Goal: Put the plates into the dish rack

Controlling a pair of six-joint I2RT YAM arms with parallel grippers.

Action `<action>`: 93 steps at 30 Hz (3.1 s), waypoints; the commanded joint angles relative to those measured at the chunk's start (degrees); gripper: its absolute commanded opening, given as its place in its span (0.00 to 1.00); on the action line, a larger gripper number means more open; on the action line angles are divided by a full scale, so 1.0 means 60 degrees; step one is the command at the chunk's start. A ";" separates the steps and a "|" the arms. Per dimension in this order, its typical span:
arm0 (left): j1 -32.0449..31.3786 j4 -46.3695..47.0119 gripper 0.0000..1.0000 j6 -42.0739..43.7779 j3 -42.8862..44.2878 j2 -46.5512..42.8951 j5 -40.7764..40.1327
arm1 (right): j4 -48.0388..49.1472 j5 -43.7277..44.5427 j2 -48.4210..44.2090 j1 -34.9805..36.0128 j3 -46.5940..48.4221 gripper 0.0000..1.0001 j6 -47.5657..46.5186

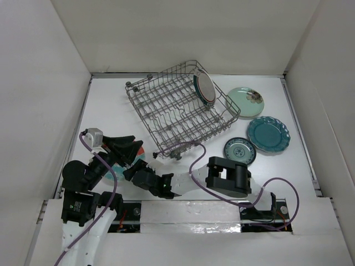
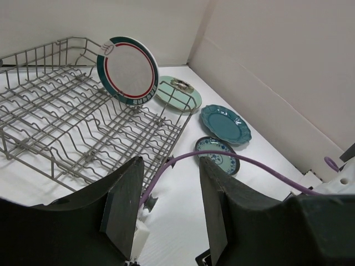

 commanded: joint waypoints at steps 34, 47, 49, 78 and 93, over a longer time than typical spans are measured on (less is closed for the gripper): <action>-0.0030 0.0220 0.40 -0.0070 0.0051 -0.0447 0.0123 | 0.3379 0.1342 -0.2694 -0.0764 -0.0317 0.00 -0.6271; -0.0030 0.0308 0.48 0.0018 0.0375 -0.0329 0.0123 | 0.3326 -0.2426 -0.5405 -0.4715 -0.1153 0.00 -0.7118; -0.0030 0.0293 0.48 0.0033 0.0243 -0.0286 0.0123 | 0.2726 -0.2662 -0.5610 -0.5318 -0.0993 0.00 -0.7690; -0.0030 0.0454 0.52 0.0224 -0.0183 0.0769 0.0123 | -0.0032 -0.0997 -0.4235 -0.8383 0.1059 0.00 -1.4781; -0.0030 0.0469 0.52 0.0209 -0.0212 0.0725 0.0123 | 0.0364 0.0237 -0.4893 -0.8060 0.1059 0.00 -1.4710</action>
